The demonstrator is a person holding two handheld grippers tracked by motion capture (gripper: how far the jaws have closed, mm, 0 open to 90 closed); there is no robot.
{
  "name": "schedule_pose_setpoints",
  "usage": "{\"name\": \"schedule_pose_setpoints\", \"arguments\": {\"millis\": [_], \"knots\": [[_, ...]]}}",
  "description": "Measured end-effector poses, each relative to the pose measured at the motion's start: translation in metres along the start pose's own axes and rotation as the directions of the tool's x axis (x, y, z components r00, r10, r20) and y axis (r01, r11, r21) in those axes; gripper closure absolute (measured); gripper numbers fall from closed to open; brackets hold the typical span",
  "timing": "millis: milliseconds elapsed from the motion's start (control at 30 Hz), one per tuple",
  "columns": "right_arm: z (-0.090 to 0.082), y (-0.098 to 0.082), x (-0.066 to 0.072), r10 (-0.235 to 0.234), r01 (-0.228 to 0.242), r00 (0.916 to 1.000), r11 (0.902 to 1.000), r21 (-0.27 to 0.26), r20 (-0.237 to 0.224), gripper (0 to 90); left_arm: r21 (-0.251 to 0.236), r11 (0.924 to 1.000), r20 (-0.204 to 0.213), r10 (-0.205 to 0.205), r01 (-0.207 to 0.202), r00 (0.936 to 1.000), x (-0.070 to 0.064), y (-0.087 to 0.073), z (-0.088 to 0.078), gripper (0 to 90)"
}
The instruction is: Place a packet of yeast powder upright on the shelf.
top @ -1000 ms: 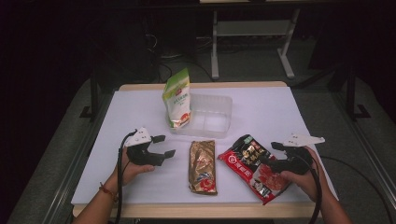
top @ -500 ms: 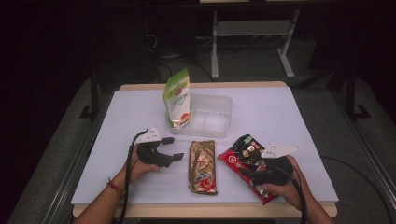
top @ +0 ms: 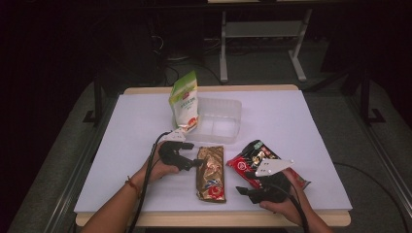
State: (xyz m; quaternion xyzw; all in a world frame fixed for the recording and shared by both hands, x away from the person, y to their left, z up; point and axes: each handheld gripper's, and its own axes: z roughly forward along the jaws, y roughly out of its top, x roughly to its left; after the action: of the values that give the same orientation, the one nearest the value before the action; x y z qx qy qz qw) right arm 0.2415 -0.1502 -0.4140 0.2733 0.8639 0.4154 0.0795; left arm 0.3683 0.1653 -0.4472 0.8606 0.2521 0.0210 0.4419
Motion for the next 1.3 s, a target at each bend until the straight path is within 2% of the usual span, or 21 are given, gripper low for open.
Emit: {"name": "schedule_pose_setpoints", "arguments": {"millis": [100, 233, 333, 400, 500, 633, 667, 700, 767, 867, 900, 933, 967, 1000, 1067, 1167, 1300], "knots": [[0.006, 0.0, 0.005, -0.016, 0.016, 0.9998, 0.9997, 0.017, -0.012, 42.7, 0.014, 0.9999, 0.004, -0.008, 0.008, 1.0, 0.002, 0.001, 0.006, 16.1], [0.007, 0.0, 0.007, -0.041, 0.041, 0.9992, 0.9986, 0.032, 0.0, 41.7, 0.03, 0.9994, 0.011, -0.015, 0.015, 0.9998, 0.005, 0.001, 0.012, 13.8], [0.004, -0.001, 0.003, -0.035, 0.034, 0.9994, 0.999, 0.028, 0.009, 40.7, 0.029, 0.9987, 0.028, -0.044, 0.043, 0.9987, 0.008, 0.003, 0.012, 14.0], [0.002, -0.003, 0.0, -0.025, 0.025, 0.9996, 0.9993, 0.027, 0.016, 40.2, 0.025, 0.9989, 0.036, -0.04, 0.039, 0.9986, 0.009, 0.006, 0.012, 14.0], [-0.002, -0.004, -0.004, -0.013, 0.012, 0.9996, 0.9998, 0.015, 0.025, 39.6, 0.014, 0.9981, 0.063, -0.061, 0.06, 0.9962, 0.011, 0.012, 0.015, 14.0], [-0.006, -0.005, -0.009, -0.006, 0.006, 0.9996, 1.0, 0.004, 0.027, 38.9, 0.047, 0.9938, 0.076, -0.105, 0.101, 0.9916, 0.013, 0.016, 0.028, 13.9], [-0.007, -0.005, -0.01, 0.001, -0.001, 0.9997, 1.0, 0.002, 0.026, 38.7, 0.04, 0.9928, 0.087, -0.116, 0.113, 0.9895, 0.013, 0.016, 0.031, 13.1], [-0.008, -0.006, -0.011, 0.002, -0.002, 0.9997, 1.0, 0.0, 0.025, 38.5, 0.041, 0.9926, 0.082, -0.118, 0.115, 0.9896, 0.012, 0.017, 0.032, 11.2], [-0.01, -0.007, -0.013, 0.003, -0.003, 0.9996, 1.0, -0.009, 0.026, 37.8, 0.055, 0.9945, 0.073, -0.094, 0.09, 0.9929, 0.01, 0.02, 0.035, 12.1], [-0.014, -0.008, -0.016, 0.017, -0.016, 0.9996, 0.9997, -0.02, 0.023, 36.9, 0.051, 0.9953, 0.063, -0.085, 0.082, 0.9944, 0.005, 0.021, 0.039, 13.9], [-0.015, -0.009, -0.016, 0.017, -0.017, 0.9995, 0.9996, -0.023, 0.027, 36.6, 0.042, 0.9957, 0.08, -0.086, 0.082, 0.9931, 0.004, 0.021, 0.039, 17.5], [-0.017, -0.009, -0.017, 0.022, -0.021, 0.9993, 0.9994, -0.027, 0.029, 36.5, 0.037, 0.9941, 0.13, -0.106, 0.102, 0.9858, 0.004, 0.02, 0.039, 31.4], [-0.018, -0.009, -0.018, 0.023, -0.022, 0.9992, 0.9993, -0.03, 0.031, 36.4, 0.033, 0.9924, 0.134, -0.122, 0.119, 0.9835, 0.003, 0.018, 0.04, 38.9], [-0.019, -0.01, -0.019, 0.025, -0.024, 0.9992, 0.9992, -0.033, 0.032, 36.0, 0.028, 0.9926, 0.138, -0.121, 0.118, 0.983, 0.002, 0.018, 0.041, 39.9], [-0.021, -0.01, -0.021, 0.027, -0.025, 0.9989, 0.999, -0.037, 0.038, 35.8, 0.03, 0.9893, 0.159, -0.146, 0.143, 0.9764, 0.004, 0.017, 0.041, 46.2], [-0.025, -0.011, -0.025, 0.04, -0.038, 0.9984, 0.998, -0.05, 0.04, 35.7, 0.016, 0.9873, 0.164, -0.159, 0.158, 0.9735, 0.007, 0.017, 0.038, 57.0], [-0.029, -0.013, -0.029, 0.053, -0.05, 0.9974, 0.9969, -0.06, 0.049, 35.5, -0.002, 0.9873, 0.143, -0.157, 0.159, 0.9772, 0.007, 0.017, 0.035, 71.2]]}}
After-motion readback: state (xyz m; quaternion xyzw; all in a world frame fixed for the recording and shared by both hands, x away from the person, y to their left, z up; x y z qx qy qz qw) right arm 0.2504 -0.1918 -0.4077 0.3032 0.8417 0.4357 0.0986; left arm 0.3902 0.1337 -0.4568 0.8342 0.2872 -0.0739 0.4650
